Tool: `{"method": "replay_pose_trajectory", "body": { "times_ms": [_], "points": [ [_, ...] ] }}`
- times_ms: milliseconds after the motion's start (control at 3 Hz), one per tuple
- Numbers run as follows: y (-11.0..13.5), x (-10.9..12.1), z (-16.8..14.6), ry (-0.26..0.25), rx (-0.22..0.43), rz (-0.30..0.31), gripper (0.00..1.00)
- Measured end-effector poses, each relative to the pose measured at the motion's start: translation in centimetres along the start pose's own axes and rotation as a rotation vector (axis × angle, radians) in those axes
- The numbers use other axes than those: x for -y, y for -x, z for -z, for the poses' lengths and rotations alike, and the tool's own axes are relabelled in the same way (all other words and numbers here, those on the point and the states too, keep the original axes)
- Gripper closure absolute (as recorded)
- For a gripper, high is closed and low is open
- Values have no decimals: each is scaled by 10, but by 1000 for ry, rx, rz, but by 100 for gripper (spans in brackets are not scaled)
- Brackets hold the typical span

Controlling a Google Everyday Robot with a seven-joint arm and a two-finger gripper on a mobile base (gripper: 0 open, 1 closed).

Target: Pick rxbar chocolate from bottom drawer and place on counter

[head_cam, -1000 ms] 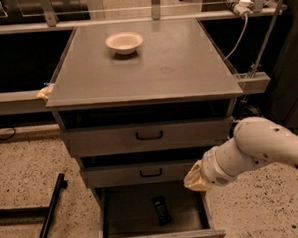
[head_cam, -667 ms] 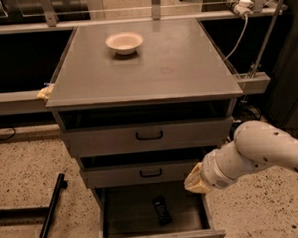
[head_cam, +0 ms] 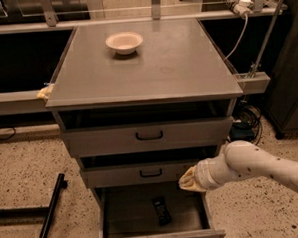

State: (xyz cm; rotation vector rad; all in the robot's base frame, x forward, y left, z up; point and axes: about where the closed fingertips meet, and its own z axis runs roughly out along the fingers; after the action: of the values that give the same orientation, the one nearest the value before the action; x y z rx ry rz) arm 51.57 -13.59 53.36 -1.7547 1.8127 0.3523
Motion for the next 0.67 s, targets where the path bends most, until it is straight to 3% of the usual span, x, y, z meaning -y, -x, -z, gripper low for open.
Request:
{"method": "replay_pose_trajectory", "body": {
  "times_ms": [333, 667],
  "points": [
    [-25, 26, -56, 18, 72, 59, 100],
    [-39, 27, -77, 19, 96, 38, 100]
  ]
}}
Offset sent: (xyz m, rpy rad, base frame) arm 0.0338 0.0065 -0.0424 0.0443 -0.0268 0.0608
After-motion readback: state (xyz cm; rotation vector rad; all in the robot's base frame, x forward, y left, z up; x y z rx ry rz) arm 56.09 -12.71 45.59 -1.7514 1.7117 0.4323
